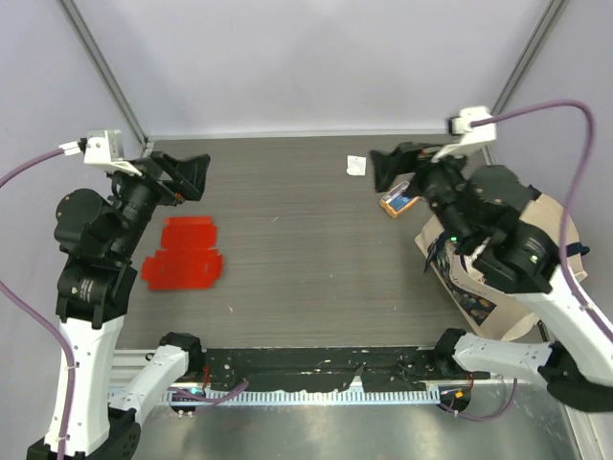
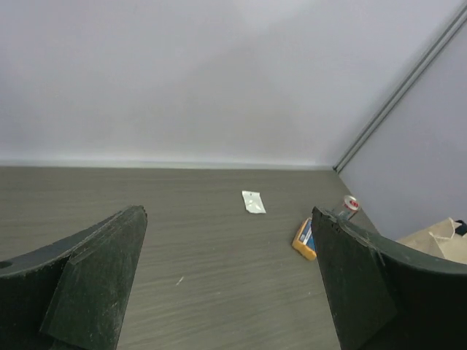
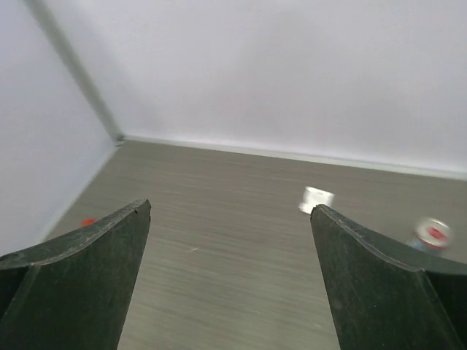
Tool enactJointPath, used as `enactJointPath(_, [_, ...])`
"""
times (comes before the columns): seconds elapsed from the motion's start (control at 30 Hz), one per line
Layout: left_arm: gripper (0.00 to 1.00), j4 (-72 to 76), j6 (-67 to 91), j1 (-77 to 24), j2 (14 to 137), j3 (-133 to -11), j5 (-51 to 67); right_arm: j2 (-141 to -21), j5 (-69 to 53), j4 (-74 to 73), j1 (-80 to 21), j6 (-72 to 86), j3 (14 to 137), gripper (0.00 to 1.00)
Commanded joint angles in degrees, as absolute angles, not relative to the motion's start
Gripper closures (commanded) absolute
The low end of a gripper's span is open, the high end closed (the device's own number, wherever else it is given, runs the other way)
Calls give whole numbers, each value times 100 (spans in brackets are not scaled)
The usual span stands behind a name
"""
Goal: Fold the paper box
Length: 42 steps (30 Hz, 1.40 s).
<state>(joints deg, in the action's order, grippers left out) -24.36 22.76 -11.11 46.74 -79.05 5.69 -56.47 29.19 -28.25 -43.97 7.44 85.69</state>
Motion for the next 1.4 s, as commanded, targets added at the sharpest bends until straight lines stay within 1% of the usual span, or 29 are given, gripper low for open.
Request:
enactJointPath(0.0, [0, -2469, 2320, -1081, 4562, -7892, 328, -6845, 3789, -2496, -5580, 789, 8920, 3])
enactJointPath(0.03, [0, -2548, 2338, -1072, 4501, -7893, 47, -7064, 3649, -2470, -5781, 974, 9034, 3])
enactJointPath(0.07, [1, -2688, 2329, -1064, 4317, -7875, -408, -7380, 3221, -2391, -5835, 1097, 9044, 3])
enactJointPath(0.1, [1, -2776, 2338, -1072, 4211, -7866, -1257, -7548, 3043, -2103, -5958, 1316, 9009, 3])
enactJointPath(0.13, [2, -2847, 2364, -1072, 4106, -7858, -1666, -7715, 2893, -1970, -6124, 1466, 8965, 3])
enactJointPath(0.17, [2, -2969, 2347, -1072, 3861, -7849, -2035, -8239, 2848, -1917, -6213, 1642, 9043, 3])
enactJointPath(0.2, [2, -2997, 2338, -1072, 3754, -7831, -2744, -8523, 2856, -2038, -6275, 1939, 9192, 4])
enactJointPath(0.23, [2, -3014, 2260, -1081, 3631, -7770, -3012, -8778, 2848, -2048, -6388, 2578, 9385, 3])
enactJointPath(0.27, [1, -2997, 2198, -1081, 3456, -7726, -3250, -9033, 2822, -1943, -6459, 2975, 9326, 4])
enactJointPath(0.3, [0, -2971, 2119, -1081, 3385, -7691, -3452, -9340, 2839, -1403, -6556, 3258, 9212, 4])
enactJointPath(0.37, [0, -2979, 1952, -1081, 3305, -7612, -3524, -9745, 2813, -943, -6836, 3786, 9053, 3])
enactJointPath(0.4, [0, -3023, 1916, -1072, 3279, -7611, -3516, -10165, 2638, -697, -6873, 4006, 9079, 5])
enactJointPath(0.47, [0, -3198, 1864, -1081, 3278, -7629, -3358, -10510, 2313, -310, -6925, 4681, 9053, 11])
enactJointPath(0.5, [0, -3243, 1863, -1072, 3252, -7620, -3297, -10677, 2207, -29, -6926, 4876, 9018, 17])
enactJointPath(0.53, [0, -3269, 1863, -1090, 3226, -7611, -3157, -10931, 2215, 235, -6943, 5035, 8957, 19])
enactJointPath(0.6, [0, -3261, 1802, -1134, 3182, -7550, -3015, -11109, 2293, 822, -6996, 5377, 8746, 20])
enactJointPath(0.63, [0, -3278, 1784, -1151, 3173, -7550, -2962, -11257, 2581, 948, -7022, 5475, 8571, 20])
enactJointPath(0.67, [0, -3287, 1784, -1186, 3182, -7559, -2849, -11354, 2619, 1080, -7022, 5658, 8535, 20])
enactJointPath(0.87, [0, -3261, 1846, -1230, 3094, -7418, -2611, -12260, 2523, 809, -6979, 6486, 8885, 25])
enactJointPath(0.9, [0, -3252, 1854, -1222, 3076, -7366, -2584, -12348, 2514, 748, -6970, 6512, 9051, 28])
enactJointPath(1.1, [0, -3217, 1881, -1266, 2997, -7269, -2400, -12805, 2514, 694, -6917, 6478, 9237, 31])
enactJointPath(1.13, [0, -3208, 1898, -1283, 2988, -7242, -2365, -12849, 2514, 703, -6908, 6478, 9237, 34])
enactJointPath(1.17, [0, -3208, 1898, -1301, 2997, -7233, -2338, -12884, 2496, 729, -6908, 6495, 9237, 41])
enactJointPath(1.23, [0, -3225, 1907, -1318, 3006, -7233, -2259, -13034, 2347, 773, -6882, 6617, 9246, 48])
enactJointPath(1.37, [0, -3234, 1942, -1336, 3006, -7225, -2189, -13227, 2145, 983, -6873, 6741, 9281, 50])
